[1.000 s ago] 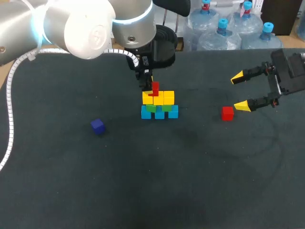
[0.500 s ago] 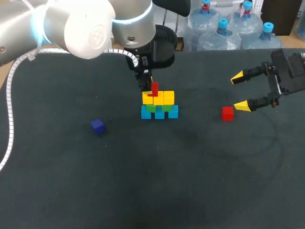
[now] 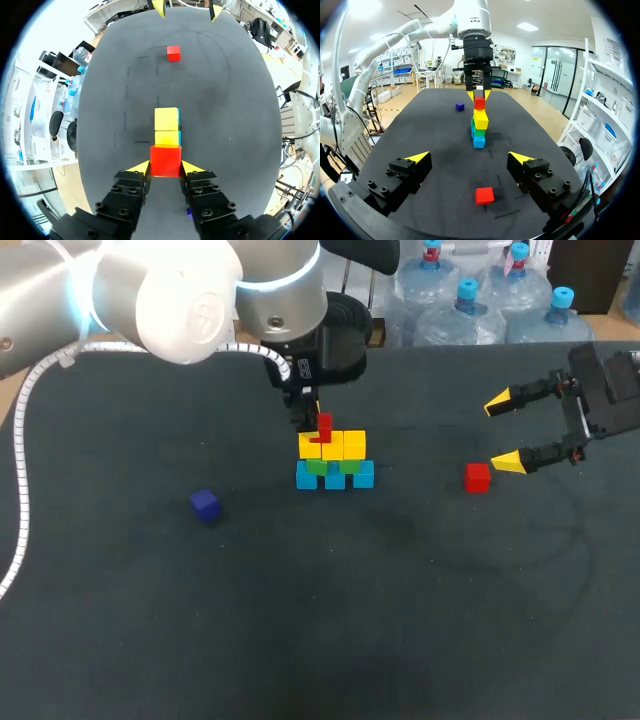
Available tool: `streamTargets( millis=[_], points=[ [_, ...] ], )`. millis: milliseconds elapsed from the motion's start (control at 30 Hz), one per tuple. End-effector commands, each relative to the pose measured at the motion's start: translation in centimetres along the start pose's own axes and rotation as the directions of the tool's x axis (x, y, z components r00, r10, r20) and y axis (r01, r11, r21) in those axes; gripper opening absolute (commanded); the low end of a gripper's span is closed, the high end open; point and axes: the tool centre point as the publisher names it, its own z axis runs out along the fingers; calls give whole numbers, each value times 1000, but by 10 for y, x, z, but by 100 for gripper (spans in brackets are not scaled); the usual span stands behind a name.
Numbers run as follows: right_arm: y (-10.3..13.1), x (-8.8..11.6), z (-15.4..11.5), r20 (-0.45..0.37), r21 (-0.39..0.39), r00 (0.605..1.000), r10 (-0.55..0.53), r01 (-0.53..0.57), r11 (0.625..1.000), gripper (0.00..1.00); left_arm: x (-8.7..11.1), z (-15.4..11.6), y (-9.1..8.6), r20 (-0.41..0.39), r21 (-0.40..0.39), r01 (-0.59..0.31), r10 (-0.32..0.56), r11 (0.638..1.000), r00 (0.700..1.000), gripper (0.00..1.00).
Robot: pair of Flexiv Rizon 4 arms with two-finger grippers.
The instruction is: Place the blue cubes, place green cubes on the blue cubes, place the yellow cubes on the green cubes, then place the red cubes on the yellow cubes, and place purple cube on the red cubes.
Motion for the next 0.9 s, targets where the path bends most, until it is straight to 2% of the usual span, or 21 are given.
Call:
streamTargets(
  millis=[33,633,900],
  points=[
    [0,0,0,1,1,1000,-1,1,1000,100,-1,0,3,-3,7,-4,4,1000,1000,25],
    [0,0,0,1,1,1000,-1,1,1000,100,-2,1,4,-2,8,-7,7,1000,1000,40],
    [0,0,0,1,1,1000,-1,1,1000,100,-2,2,5,-5,11,-9,9,1000,1000,40]
  ],
)
